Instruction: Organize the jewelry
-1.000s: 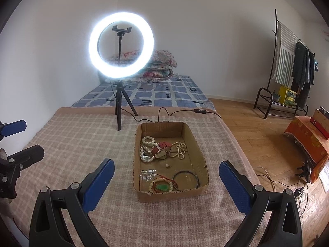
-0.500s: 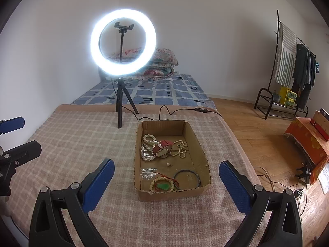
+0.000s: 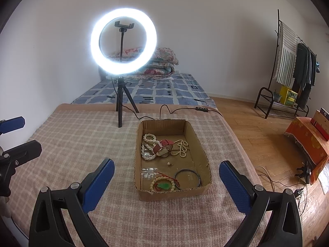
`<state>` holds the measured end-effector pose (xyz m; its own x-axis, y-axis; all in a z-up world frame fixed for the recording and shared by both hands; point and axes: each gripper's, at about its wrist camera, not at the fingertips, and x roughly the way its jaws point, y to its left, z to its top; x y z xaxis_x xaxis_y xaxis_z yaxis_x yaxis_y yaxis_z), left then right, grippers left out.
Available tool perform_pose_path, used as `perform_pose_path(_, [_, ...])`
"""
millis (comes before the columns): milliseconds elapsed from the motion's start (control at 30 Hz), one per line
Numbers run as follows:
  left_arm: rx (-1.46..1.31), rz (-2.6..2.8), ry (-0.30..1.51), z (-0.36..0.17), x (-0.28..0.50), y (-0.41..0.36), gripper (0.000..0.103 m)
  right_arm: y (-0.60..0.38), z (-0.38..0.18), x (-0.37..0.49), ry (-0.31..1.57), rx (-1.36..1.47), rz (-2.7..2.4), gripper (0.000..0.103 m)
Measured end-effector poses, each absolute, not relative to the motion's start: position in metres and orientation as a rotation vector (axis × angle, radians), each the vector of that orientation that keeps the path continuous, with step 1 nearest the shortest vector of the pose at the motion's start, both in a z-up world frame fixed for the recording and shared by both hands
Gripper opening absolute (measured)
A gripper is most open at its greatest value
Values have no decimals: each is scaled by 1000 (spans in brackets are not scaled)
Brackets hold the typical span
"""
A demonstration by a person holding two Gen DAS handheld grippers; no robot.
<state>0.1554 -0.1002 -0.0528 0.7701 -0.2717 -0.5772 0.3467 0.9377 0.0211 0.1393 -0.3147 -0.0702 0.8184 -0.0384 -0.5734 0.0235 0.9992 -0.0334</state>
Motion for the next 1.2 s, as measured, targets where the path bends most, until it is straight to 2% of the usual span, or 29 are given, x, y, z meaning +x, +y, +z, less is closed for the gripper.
perform_pose_path(1200, [129,-341,611,-55,152,-104,103,-311,-69,139,620,-45,-22,103])
